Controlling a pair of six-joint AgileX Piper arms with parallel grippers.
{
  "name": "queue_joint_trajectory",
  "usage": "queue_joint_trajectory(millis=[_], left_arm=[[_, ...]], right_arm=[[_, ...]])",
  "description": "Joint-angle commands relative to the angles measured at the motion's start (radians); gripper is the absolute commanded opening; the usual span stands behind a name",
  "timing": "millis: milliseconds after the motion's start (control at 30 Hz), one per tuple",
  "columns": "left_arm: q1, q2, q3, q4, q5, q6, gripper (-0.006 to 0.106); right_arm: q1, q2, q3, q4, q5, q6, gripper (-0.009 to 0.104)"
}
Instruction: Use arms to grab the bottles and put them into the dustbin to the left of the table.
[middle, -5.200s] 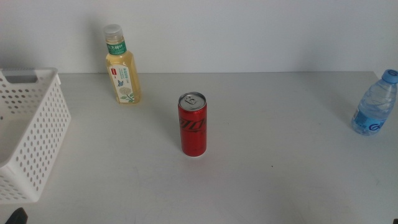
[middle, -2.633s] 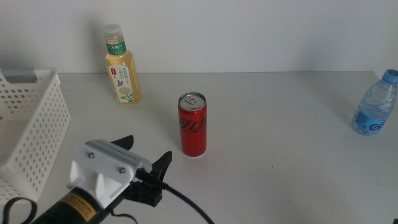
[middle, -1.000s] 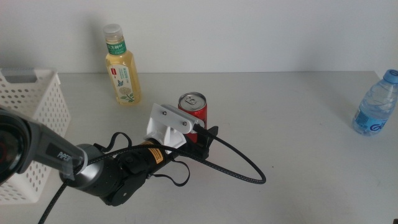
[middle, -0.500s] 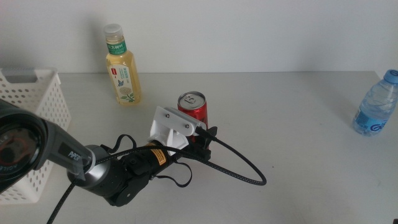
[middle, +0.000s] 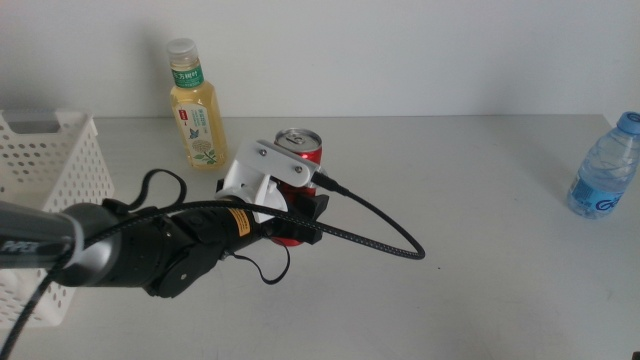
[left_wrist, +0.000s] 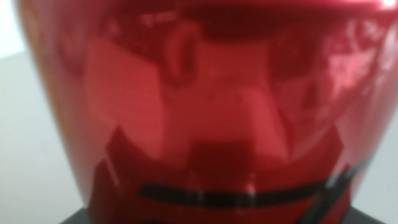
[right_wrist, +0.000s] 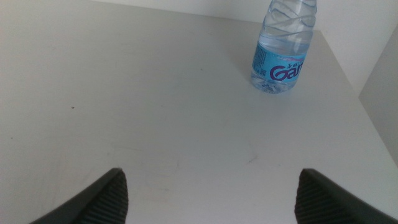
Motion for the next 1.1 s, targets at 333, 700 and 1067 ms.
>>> queue_joint_trajectory(millis=[333, 700, 1067], left_arm=[[0.001, -0.482, -0.03, -0.017, 0.623, -0.291, -0.002], [0.001, -0.705, -0.157, 0.096, 1.358, -0.36, -0.002], [0.262, -0.59, -0.488, 0.033, 1.601, -0.045, -0.002]], right_arm=[[-0.005, -0.021, -0.006, -0.009, -0.064, -0.009, 0.094], [-0.005, -0.021, -0.006, -0.009, -0.064, -0.009, 0.094], [-0.005, -0.021, -0.006, -0.009, -0.064, -0.009, 0.094]])
